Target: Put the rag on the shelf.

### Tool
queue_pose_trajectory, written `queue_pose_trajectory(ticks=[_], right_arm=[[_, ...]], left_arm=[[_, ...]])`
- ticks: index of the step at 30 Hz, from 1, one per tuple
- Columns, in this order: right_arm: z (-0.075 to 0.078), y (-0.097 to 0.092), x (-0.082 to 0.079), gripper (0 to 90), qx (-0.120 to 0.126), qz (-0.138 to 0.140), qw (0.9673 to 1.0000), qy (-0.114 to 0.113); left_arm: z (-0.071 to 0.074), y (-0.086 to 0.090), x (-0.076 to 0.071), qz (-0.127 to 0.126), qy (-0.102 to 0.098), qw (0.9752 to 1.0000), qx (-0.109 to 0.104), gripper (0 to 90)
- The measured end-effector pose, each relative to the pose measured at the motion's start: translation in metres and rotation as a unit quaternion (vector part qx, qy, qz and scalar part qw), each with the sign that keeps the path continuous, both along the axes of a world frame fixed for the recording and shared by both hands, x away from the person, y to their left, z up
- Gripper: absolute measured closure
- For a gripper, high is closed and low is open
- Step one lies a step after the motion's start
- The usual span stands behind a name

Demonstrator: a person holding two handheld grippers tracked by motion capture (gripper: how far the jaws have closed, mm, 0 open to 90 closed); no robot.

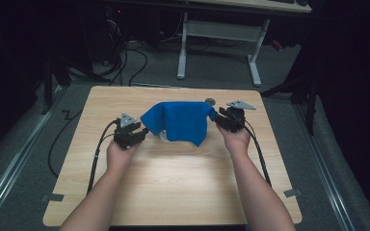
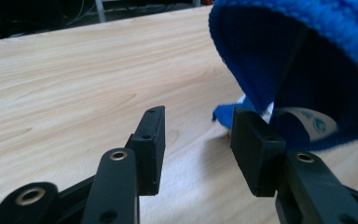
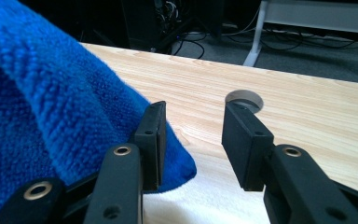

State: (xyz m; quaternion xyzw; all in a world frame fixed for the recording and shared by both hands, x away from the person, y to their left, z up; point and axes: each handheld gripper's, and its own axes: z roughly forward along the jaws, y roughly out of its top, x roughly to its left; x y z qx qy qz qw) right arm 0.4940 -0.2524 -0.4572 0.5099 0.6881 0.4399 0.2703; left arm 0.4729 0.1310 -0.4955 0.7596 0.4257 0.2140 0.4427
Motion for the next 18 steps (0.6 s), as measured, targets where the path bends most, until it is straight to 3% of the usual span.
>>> queue_pose_trajectory(ticks=[1,6,12,15,18], right_arm=[[0.003,-0.003,-0.006,60.2,-0.004,-0.003,1.0,0.004],[0.009,-0.008,-0.017,60.2,-0.005,-0.005,0.9999,-0.011],[0.015,-0.016,-0.038,59.6,-0.015,-0.002,0.9996,-0.025],[0.017,-0.017,-0.048,58.4,-0.03,0.002,0.9992,-0.027],[0.019,-0.019,-0.068,55.3,-0.043,0.008,0.9984,-0.035]], left_arm=[[0.002,0.002,-0.004,-0.001,-0.01,0.9999,-0.003,55.6],[0.005,0.006,-0.013,0.0,-0.014,0.9998,-0.01,55.8],[0.007,0.011,-0.028,-0.005,-0.017,0.9998,0.0,55.9],[0.008,0.016,-0.038,-0.007,-0.015,0.9998,0.007,55.5],[0.007,0.025,-0.053,-0.008,-0.013,0.9999,0.002,54.9]])
